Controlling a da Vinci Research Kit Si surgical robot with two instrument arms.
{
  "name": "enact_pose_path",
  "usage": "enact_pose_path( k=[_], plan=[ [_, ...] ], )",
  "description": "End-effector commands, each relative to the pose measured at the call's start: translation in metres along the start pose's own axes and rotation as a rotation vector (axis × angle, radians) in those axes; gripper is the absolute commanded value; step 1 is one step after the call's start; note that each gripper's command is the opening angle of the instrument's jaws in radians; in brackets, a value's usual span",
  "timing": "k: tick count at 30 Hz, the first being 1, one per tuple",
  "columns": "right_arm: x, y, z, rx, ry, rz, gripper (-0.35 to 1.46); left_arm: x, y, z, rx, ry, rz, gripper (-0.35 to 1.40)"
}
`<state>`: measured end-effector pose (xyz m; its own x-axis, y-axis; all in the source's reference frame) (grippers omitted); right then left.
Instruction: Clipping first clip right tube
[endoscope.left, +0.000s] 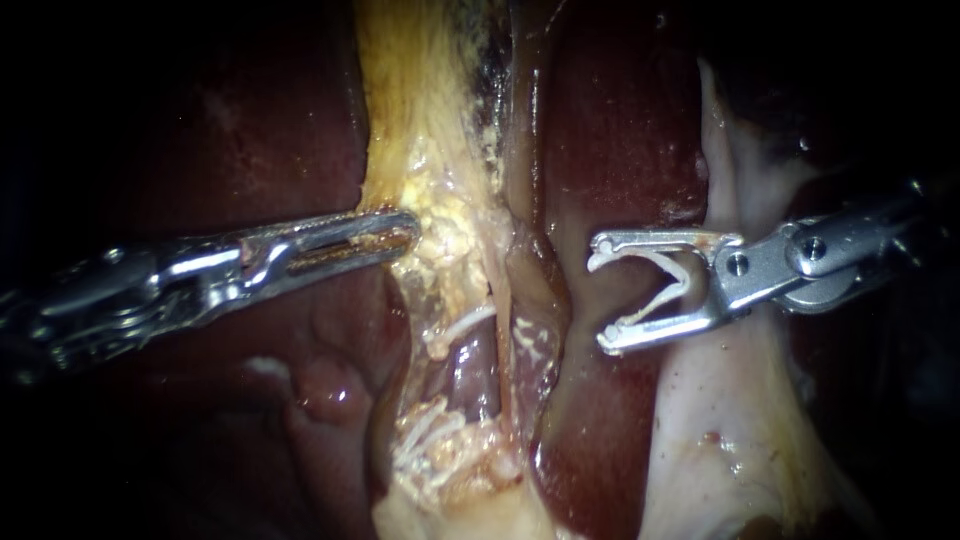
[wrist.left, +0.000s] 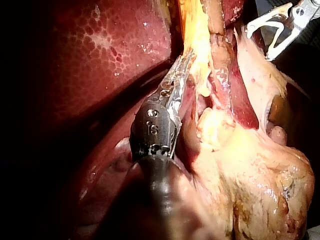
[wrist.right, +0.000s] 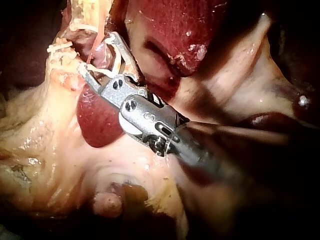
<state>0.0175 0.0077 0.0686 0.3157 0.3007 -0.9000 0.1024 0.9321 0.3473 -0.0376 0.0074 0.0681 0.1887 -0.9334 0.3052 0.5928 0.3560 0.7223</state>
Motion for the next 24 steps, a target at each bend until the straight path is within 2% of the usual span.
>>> enact_pose_path(
  k=[1,4,9,14,17,20,24],
  plan=[
    [0.0,0.0,0.0,0.001,0.001,0.0,0.6,-0.0001,-0.0001,-0.0001,0.0,-0.001,0.001,-0.35],
    [-0.0003,-0.0003,0.0003,0.015,0.005,-0.009,0.6,-0.0003,-0.0002,-0.0006,0.002,0.001,-0.001,-0.35],
    [-0.0019,-0.0016,0.0025,0.05,0.014,0.086,0.6,-0.0015,-0.0007,-0.0037,0.001,0.009,-0.007,-0.35],
    [-0.0045,-0.0032,0.0069,0.105,0.017,0.188,0.6,-0.0031,-0.0018,-0.0076,-0.006,-0.016,-0.018,-0.35],
    [-0.0063,-0.004,0.0092,0.125,0.009,0.255,0.6,-0.0041,-0.0026,-0.0091,-0.005,-0.029,-0.032,-0.35],
    [-0.0079,-0.0042,0.0108,0.14,0.0,0.279,0.6,-0.0048,-0.0035,-0.0103,-0.002,-0.041,-0.027,-0.35],
    [-0.0095,-0.0037,0.0123,0.144,-0.007,0.301,0.59,-0.0051,-0.0046,-0.0111,-0.002,-0.046,-0.021,-0.35]
  ],
)
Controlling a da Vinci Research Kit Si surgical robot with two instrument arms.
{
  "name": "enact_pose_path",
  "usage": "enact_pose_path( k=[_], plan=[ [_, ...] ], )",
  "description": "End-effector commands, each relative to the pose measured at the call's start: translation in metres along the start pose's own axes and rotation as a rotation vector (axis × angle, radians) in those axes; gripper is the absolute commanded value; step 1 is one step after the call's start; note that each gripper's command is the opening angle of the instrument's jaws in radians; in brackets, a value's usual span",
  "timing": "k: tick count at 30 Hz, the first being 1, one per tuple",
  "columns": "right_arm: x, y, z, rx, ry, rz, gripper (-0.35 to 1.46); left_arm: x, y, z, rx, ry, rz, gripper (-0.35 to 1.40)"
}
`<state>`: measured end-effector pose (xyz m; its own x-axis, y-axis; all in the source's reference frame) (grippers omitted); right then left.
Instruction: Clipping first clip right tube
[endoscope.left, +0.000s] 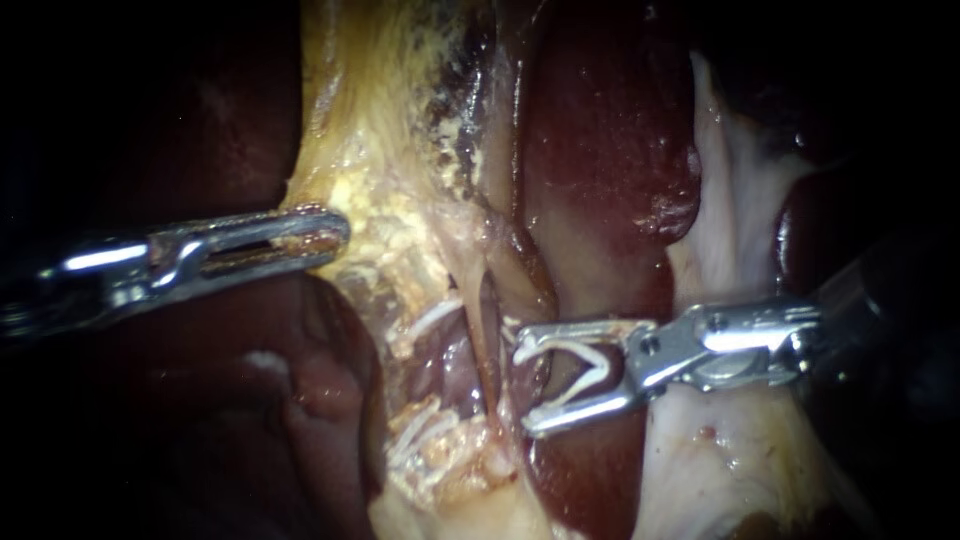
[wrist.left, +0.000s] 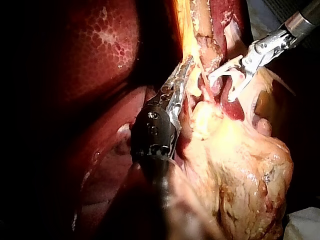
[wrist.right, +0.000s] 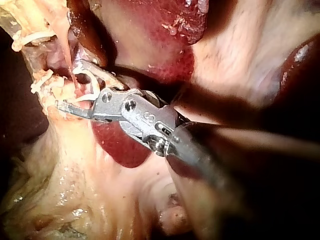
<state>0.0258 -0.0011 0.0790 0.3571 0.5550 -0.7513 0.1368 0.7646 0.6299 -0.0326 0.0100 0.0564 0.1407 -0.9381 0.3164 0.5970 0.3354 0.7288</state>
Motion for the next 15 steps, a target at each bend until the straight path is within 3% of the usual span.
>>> enact_pose_path(
  k=[1,9,15],
  plan=[
    [-0.0003,0.0004,0.0001,-0.002,-0.001,0.001,0.59,0.0,-0.0002,-0.0001,-0.002,-0.002,0.0,-0.35],
    [-0.0014,0.0018,0.0017,0.001,-0.021,0.009,0.58,-0.0001,-0.0011,-0.0005,-0.004,-0.006,0.009,-0.35],
    [-0.0009,0.0017,0.0036,0.065,-0.01,-0.008,0.55,-0.0001,-0.0015,-0.0006,-0.005,-0.007,0.008,-0.35]
  ],
)
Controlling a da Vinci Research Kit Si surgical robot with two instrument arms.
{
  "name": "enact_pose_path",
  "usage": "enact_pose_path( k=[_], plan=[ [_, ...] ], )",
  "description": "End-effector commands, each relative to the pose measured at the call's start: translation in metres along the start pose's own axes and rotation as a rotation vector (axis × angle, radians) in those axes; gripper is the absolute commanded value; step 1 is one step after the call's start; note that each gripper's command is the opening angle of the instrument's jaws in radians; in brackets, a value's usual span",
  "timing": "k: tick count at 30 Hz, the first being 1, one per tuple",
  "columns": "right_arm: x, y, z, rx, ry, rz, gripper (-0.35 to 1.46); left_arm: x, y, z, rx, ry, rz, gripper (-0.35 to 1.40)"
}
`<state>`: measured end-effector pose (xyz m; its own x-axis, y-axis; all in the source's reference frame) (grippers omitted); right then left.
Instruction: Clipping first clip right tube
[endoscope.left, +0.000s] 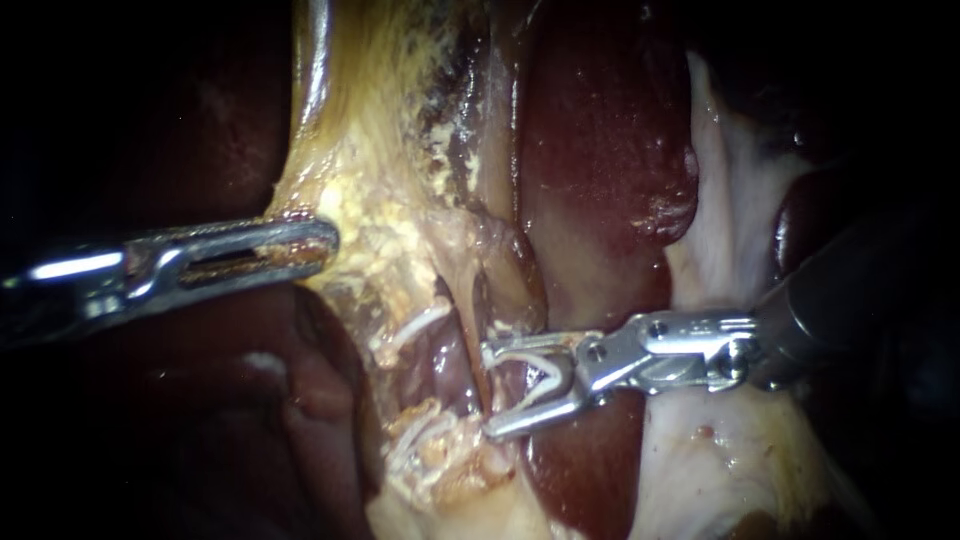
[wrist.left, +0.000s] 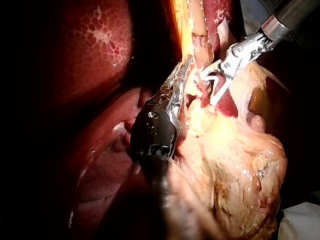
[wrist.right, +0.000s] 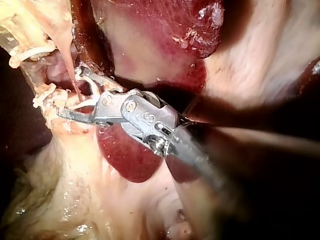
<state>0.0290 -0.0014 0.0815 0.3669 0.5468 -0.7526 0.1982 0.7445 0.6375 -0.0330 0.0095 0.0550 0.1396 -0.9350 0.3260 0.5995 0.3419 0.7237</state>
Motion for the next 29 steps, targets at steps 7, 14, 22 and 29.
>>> enact_pose_path(
  k=[7,14,22,29],
  plan=[
    [0.0003,-0.0002,0.0,0.03,0.006,-0.027,0.29,0.0,0.0,0.0,-0.001,0.0,0.0,-0.35],
    [-0.0001,0.0004,-0.0008,0.004,-0.083,-0.024,-0.35,0.0,0.0,0.0,-0.001,0.0,0.0,-0.35],
    [-0.0003,0.0,-0.0006,-0.025,-0.121,-0.028,-0.35,0.0,0.0,0.0,-0.001,0.0,0.001,-0.35],
    [-0.0004,0.0001,-0.0005,-0.029,-0.124,-0.029,-0.35,0.0,0.0002,0.0,0.0,0.0,0.001,-0.35]
  ],
)
